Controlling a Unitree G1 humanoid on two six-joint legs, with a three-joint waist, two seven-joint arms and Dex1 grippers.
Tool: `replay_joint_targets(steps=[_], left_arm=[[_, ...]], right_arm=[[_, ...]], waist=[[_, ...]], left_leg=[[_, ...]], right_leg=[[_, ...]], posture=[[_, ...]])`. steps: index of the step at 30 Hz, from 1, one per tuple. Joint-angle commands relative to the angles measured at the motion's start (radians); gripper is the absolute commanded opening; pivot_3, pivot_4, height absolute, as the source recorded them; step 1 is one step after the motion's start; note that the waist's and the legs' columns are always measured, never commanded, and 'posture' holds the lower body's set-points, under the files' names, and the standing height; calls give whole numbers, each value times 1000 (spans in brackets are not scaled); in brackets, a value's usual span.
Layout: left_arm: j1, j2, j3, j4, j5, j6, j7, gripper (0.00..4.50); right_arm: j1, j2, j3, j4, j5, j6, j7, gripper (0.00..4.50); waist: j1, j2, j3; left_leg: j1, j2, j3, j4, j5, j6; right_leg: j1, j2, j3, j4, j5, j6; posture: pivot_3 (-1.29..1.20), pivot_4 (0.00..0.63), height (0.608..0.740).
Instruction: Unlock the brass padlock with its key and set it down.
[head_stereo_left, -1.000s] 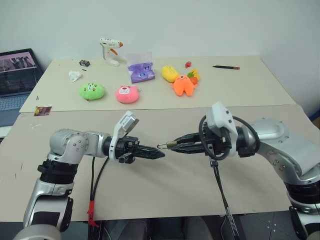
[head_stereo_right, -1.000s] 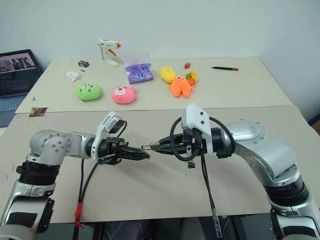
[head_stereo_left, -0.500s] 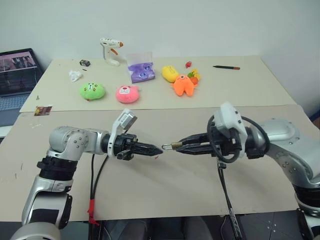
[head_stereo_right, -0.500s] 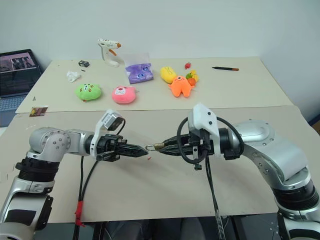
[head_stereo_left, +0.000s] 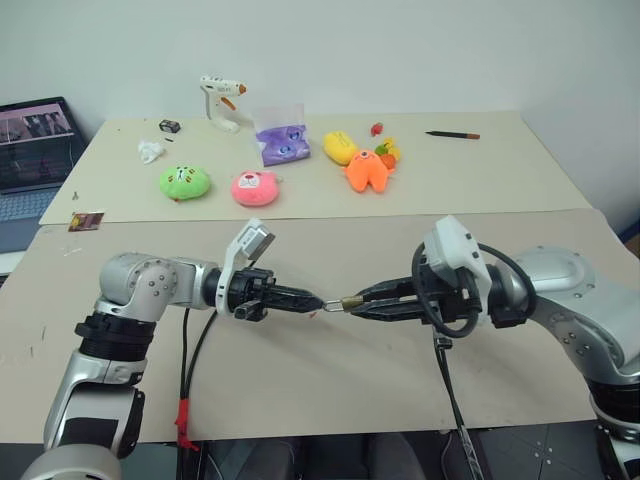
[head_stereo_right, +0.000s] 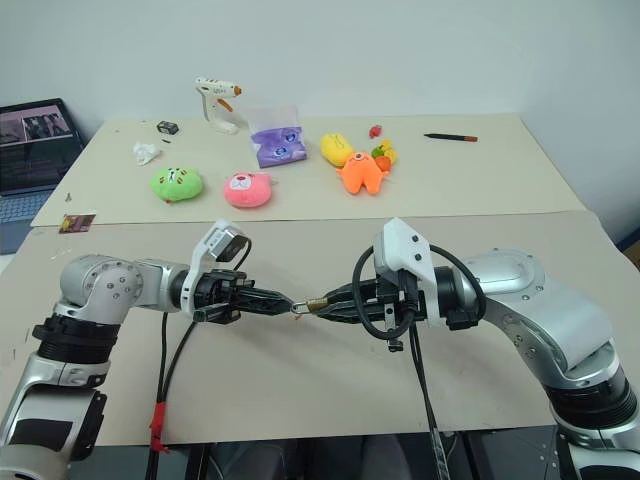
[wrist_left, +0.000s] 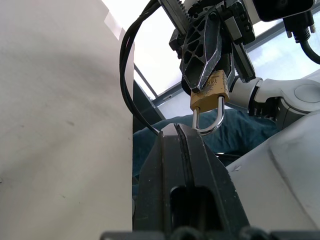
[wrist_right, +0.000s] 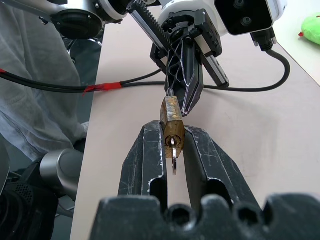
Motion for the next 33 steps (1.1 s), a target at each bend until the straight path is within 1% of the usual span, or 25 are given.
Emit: replay_joint_targets(steps=[1, 3, 5, 10, 17, 22, 33], left_arm=[[-28, -5, 14, -45, -43, 37, 2, 9], [-44, -21, 48, -52, -96, 85, 15, 9], [-73, -51, 111, -11, -155, 138, 44, 9], [-78, -70, 159, -1, -181, 185, 104, 9], [-35, -67, 169, -40, -209, 208, 146, 9], [-22, -71, 173, -49, -211, 203, 162, 9], [-16, -81, 170, -43, -217, 185, 177, 9]], right_arm=[[-10, 16, 6, -18, -2, -14, -3, 154], [-12, 30, 23, -7, -18, -24, -6, 154], [-12, 45, 38, 0, -36, -36, -9, 154], [-2, 62, 55, 18, -74, -58, 5, 154], [-13, 66, 68, 83, -133, -102, 35, 154], [-44, 68, 50, 131, -137, -98, 49, 154], [-96, 71, 32, 72, -78, -22, 21, 154]], waist=[[0, 0, 0], [-2, 0, 0], [-1, 0, 0], [-2, 0, 0], [-1, 0, 0], [-2, 0, 0], [-1, 0, 0]], left_leg=[[0, 0, 0, 0, 0, 0], [0, 0, 0, 0, 0, 0], [0, 0, 0, 0, 0, 0], [1, 0, 0, 1, 0, 0], [0, 0, 0, 1, 0, 0], [1, 0, 0, 1, 0, 0], [0, 0, 0, 0, 0, 0]], right_leg=[[0, 0, 0, 0, 0, 0], [0, 0, 0, 0, 0, 0], [0, 0, 0, 1, 0, 0], [0, 0, 0, 1, 0, 0], [0, 1, 0, 1, 0, 0], [0, 0, 0, 1, 0, 0], [0, 0, 0, 1, 0, 0]], posture=[[0, 150, 740], [0, 150, 740], [0, 150, 740], [0, 150, 740], [0, 150, 740], [0, 150, 740], [0, 150, 740]])
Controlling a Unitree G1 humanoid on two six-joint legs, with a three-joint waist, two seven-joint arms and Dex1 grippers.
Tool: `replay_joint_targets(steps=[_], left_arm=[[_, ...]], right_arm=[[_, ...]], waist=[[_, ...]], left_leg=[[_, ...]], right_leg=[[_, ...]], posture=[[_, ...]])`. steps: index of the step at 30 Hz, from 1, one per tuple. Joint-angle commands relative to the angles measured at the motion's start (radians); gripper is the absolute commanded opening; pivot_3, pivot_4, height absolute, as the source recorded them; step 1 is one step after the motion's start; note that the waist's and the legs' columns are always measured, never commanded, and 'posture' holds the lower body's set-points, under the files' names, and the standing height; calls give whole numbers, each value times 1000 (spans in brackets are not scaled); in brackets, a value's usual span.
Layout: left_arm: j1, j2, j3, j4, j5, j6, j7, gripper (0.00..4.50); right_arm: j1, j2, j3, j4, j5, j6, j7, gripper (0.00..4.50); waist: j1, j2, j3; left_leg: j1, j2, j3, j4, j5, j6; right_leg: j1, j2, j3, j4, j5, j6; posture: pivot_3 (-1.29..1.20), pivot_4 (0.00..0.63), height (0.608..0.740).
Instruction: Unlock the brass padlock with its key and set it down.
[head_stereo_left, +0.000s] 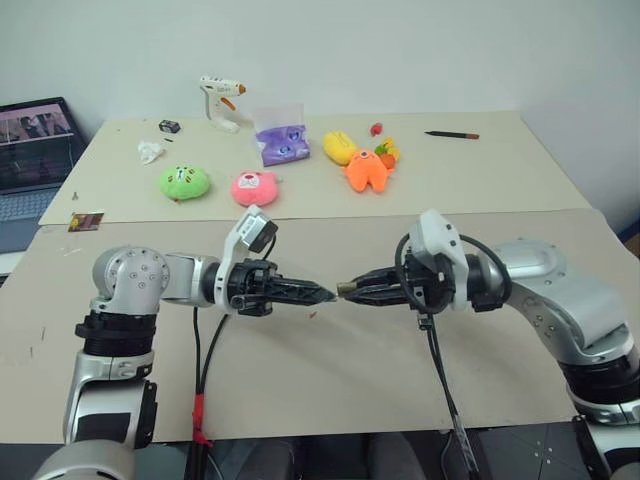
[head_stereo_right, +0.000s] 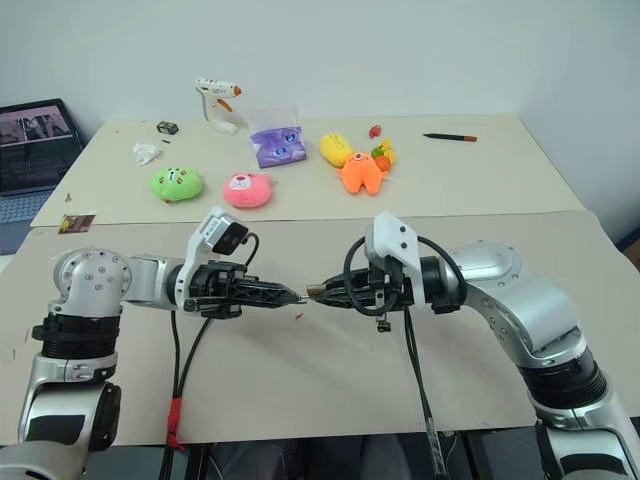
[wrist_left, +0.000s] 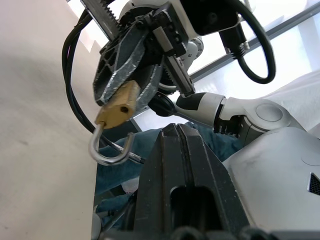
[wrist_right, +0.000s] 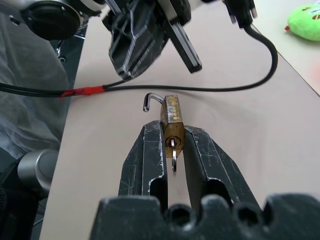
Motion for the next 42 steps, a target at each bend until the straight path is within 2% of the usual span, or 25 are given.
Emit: replay_joint_targets(steps=[1, 13, 33, 37, 42], left_arm=[[-4, 2, 16, -17, -19, -12, -5, 9], [-10, 6, -19, -5, 3, -39, -29, 9], [-4, 14, -35, -7, 22, -73, -54, 9], [6, 37, -47, -25, 43, -92, -59, 9], [49, 132, -45, -84, 61, -137, -125, 9]], right_arm=[[-16, -3, -41, -47, 41, 22, -10, 154], [-15, -5, -86, -85, 90, 51, -57, 154], [-92, -6, -144, -33, 179, 102, -87, 154], [-53, -37, -147, -34, 168, 108, -77, 154], [-13, -98, -157, 85, 81, 35, -18, 154]], waist=[[0, 0, 0], [0, 0, 0], [0, 0, 0], [0, 0, 0], [-2, 0, 0]], left_leg=[[0, 0, 0, 0, 0, 0], [0, 0, 0, 0, 0, 0], [0, 0, 0, 0, 0, 0], [0, 0, 0, 0, 0, 0], [0, 0, 0, 0, 0, 0]], right_leg=[[0, 0, 0, 0, 0, 0], [0, 0, 0, 0, 0, 0], [0, 0, 0, 0, 0, 0], [0, 0, 0, 0, 0, 0], [0, -1, 0, -1, 0, 0]], posture=[[0, 150, 740], [0, 150, 740], [0, 150, 740], [0, 150, 740], [0, 150, 740]])
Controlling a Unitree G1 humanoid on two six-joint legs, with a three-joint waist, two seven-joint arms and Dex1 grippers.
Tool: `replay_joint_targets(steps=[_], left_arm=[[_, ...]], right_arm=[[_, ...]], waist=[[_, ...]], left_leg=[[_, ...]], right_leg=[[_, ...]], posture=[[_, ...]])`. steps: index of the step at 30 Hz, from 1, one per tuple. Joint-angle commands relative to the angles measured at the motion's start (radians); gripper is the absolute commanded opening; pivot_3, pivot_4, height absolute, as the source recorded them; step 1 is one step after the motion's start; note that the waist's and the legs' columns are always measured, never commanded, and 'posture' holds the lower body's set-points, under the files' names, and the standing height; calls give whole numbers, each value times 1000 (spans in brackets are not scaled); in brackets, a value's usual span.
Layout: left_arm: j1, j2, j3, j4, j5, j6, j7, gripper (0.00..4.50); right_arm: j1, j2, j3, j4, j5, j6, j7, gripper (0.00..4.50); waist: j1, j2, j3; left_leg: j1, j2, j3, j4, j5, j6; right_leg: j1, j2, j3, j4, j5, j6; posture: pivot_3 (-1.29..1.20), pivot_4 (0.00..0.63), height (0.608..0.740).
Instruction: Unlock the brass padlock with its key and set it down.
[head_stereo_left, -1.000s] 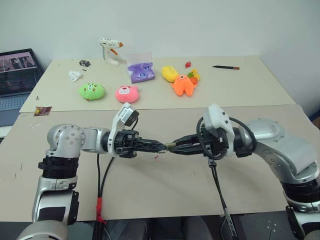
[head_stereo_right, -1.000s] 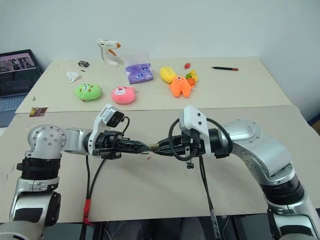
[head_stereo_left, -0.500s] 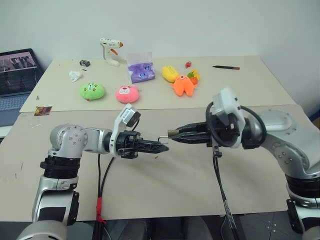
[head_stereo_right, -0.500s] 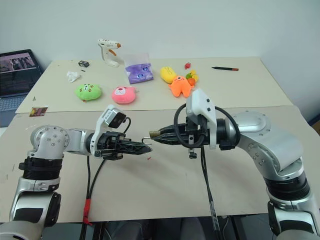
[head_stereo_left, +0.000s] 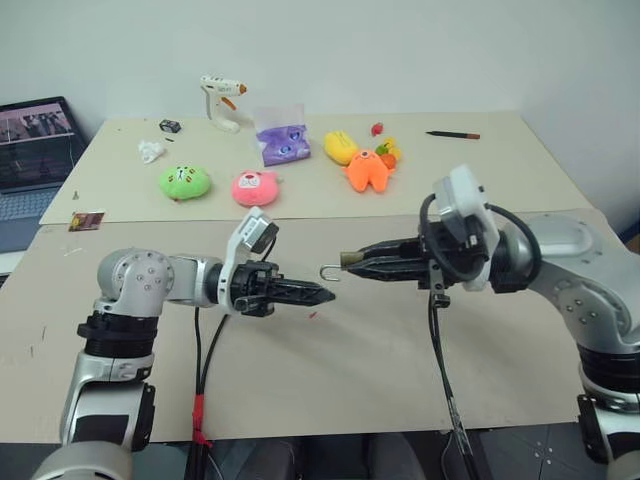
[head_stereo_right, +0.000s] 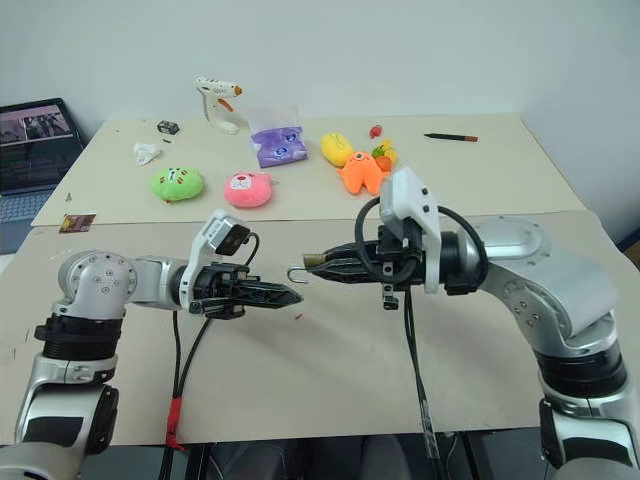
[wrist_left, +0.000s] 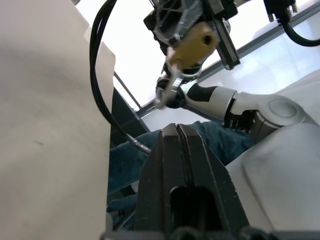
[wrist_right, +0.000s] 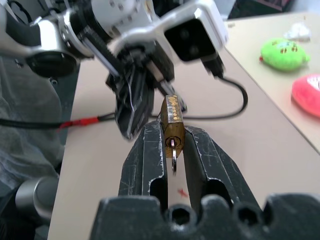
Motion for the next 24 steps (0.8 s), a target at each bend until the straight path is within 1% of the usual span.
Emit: replay_joint_targets(steps=[1, 2, 3, 4, 7, 9, 10, 12, 13, 14, 15, 18, 21, 24], left_arm=[[45, 89, 10, -78, 27, -77, -78, 9], [69, 121, 5, -104, 57, -124, -99, 9], [87, 144, 3, -121, 75, -152, -109, 498], [100, 163, 6, -130, 80, -166, -118, 661], [134, 212, 3, -162, 116, -225, -144, 1723], [157, 238, 0, -184, 152, -276, -150, 2533], [166, 248, 2, -195, 159, -288, -154, 2847], [198, 286, 17, -227, 174, -314, -165, 3573], [206, 293, 19, -237, 177, -321, -165, 3973], [223, 302, 25, -256, 202, -359, -156, 4267], [236, 310, 30, -270, 221, -383, -145, 4389], [258, 325, 44, -304, 242, -429, -136, 4389], [256, 300, 92, -347, 205, -433, -84, 4389], [265, 297, 116, -404, 177, -423, -46, 4389]], right_arm=[[-8, -47, -40, 99, -68, -79, 53, 154], [-12, -57, -38, 127, -84, -93, 68, 154], [-17, -60, -33, 148, -96, -103, 79, 154], [-20, -58, -27, 161, -101, -108, 88, 154], [-26, -30, -8, 174, -86, -89, 103, 154], [-23, -7, 18, 177, -66, -47, 119, 154], [-22, 5, 37, 186, -71, -37, 123, 154], [-40, 54, 109, 231, -78, 21, 129, 154], [-46, 64, 124, 246, -83, 35, 134, 154], [-65, 90, 154, 274, -80, 66, 143, 154], [-89, 117, 178, 311, -72, 102, 152, 154], [-142, 170, 245, 418, -108, 132, 184, 154], [-215, 231, 318, 586, -162, 151, 223, 154], [-282, 295, 347, 725, -198, 156, 255, 154]], waist=[[-1, 0, 0], [-2, 0, 0], [-4, 0, 0], [-3, 0, 0], [1, 0, 0], [1, 0, 0], [1, 0, 0], [-3, 0, 0], [-5, 0, 0], [-3, 0, 0], [-2, 0, 0], [-1, 1, 0], [0, 1, 0], [-2, 1, 0]], left_leg=[[0, 0, 0, 0, 0, 0], [0, 0, 0, 0, 0, 0], [0, 0, 0, 0, 0, 0], [1, 1, 1, -1, 0, 0], [1, 1, 1, -2, 0, 0], [0, 1, 1, -2, 0, 0], [0, 0, 1, -2, 0, 0], [0, 1, 1, -2, 0, 0], [0, 1, 1, -2, 0, 0], [0, 1, 1, -2, 0, 0], [0, 1, 1, -2, 0, 0], [0, 0, 1, -2, 0, 0], [0, 0, 1, -2, 0, 0], [0, 1, 0, -2, 0, 0]], right_leg=[[0, 0, 0, 0, 0, 0], [0, 0, 0, 0, 0, 0], [0, 0, 0, 0, 0, 0], [0, 0, 1, 0, 0, 0], [-1, 0, 0, -1, 0, 0], [0, -1, 0, -1, 0, 0], [0, -1, 0, -1, 0, 0], [0, -1, 0, -2, 0, 0], [0, -1, 0, -2, 0, 0], [0, -1, 0, -2, 0, 0], [-1, -1, 0, -1, 0, 0], [-1, -1, 0, -2, 0, 0], [0, -1, -1, -2, 0, 0], [-1, -1, -1, -2, 0, 0]], posture=[[0, 150, 740], [0, 150, 740], [0, 150, 740], [0, 150, 740], [0, 150, 740], [0, 150, 740], [0, 150, 740], [0, 150, 740], [0, 150, 740], [0, 150, 740], [0, 150, 740], [0, 150, 740], [0, 150, 740], [0, 150, 740]])
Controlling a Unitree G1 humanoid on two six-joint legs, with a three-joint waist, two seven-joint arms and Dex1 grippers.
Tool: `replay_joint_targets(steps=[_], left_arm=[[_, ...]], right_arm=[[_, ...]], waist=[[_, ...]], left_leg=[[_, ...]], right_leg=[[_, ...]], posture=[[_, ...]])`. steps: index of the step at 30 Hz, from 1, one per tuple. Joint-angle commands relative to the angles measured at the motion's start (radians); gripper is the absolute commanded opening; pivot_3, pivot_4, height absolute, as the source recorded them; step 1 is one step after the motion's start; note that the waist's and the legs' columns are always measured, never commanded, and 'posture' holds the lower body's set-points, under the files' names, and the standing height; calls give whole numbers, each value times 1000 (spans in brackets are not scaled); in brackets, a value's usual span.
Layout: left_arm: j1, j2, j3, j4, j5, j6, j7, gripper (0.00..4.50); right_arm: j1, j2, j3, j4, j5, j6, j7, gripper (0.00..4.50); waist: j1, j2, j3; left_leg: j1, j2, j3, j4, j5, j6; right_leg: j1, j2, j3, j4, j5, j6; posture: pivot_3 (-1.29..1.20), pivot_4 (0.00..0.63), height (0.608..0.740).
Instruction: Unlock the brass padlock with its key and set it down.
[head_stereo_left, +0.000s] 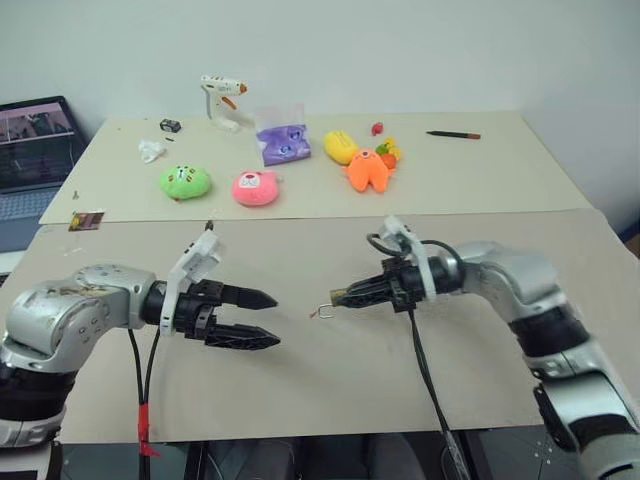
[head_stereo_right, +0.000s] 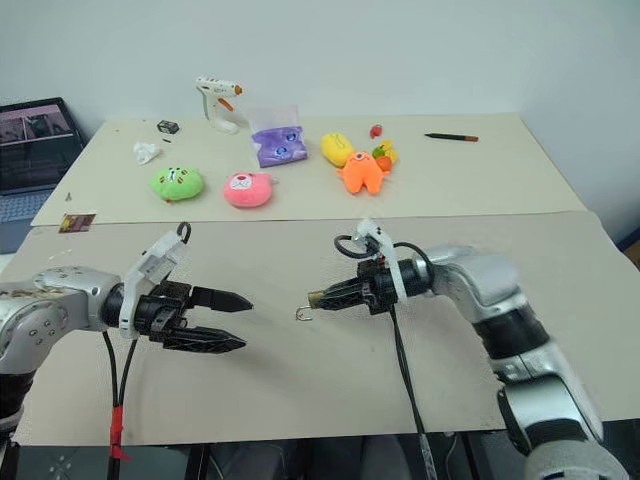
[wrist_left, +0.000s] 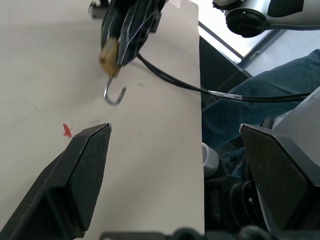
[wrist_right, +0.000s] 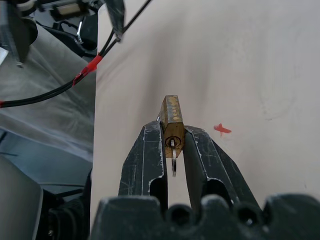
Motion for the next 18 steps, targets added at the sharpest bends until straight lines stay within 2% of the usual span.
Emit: replay_joint_targets(steps=[1, 5, 9, 11, 18], left_arm=[[1, -4, 51, -94, -49, -2, 49, 4389], [7, -8, 65, -161, -78, 10, 113, 4389], [14, 1, 66, -191, -89, 8, 148, 4389], [24, 9, 64, -199, -85, 2, 151, 4500], [30, -4, 33, -193, -73, -19, 156, 4500]], right_arm=[[-71, 51, 27, 132, -45, -5, 62, 154], [-119, 115, 98, 349, -173, -104, 98, 154], [-140, 126, 148, 471, -264, -173, 180, 154], [-143, 115, 173, 513, -314, -214, 214, 1157], [-128, 6, 166, 524, -398, -261, 313, 3415]], waist=[[-1, 0, 0], [-3, 0, 0], [-5, 0, 0], [-5, 0, 0], [6, 0, 0]], left_leg=[[0, 0, 0, 0, 0, 0], [0, 0, 0, 0, 0, 0], [0, -1, 0, 0, 0, 0], [2, 0, 0, 0, 0, 0], [6, -1, 0, 1, -1, 0]], right_leg=[[-1, 0, 0, 0, 0, 0], [0, 0, -1, 2, 0, 0], [-1, 0, -1, 2, 0, 0], [0, 1, -1, 1, 0, 0], [2, 1, -1, 1, 0, 0]], posture=[[0, 150, 740], [0, 150, 740], [0, 150, 740], [0, 150, 740], [0, 150, 740]])
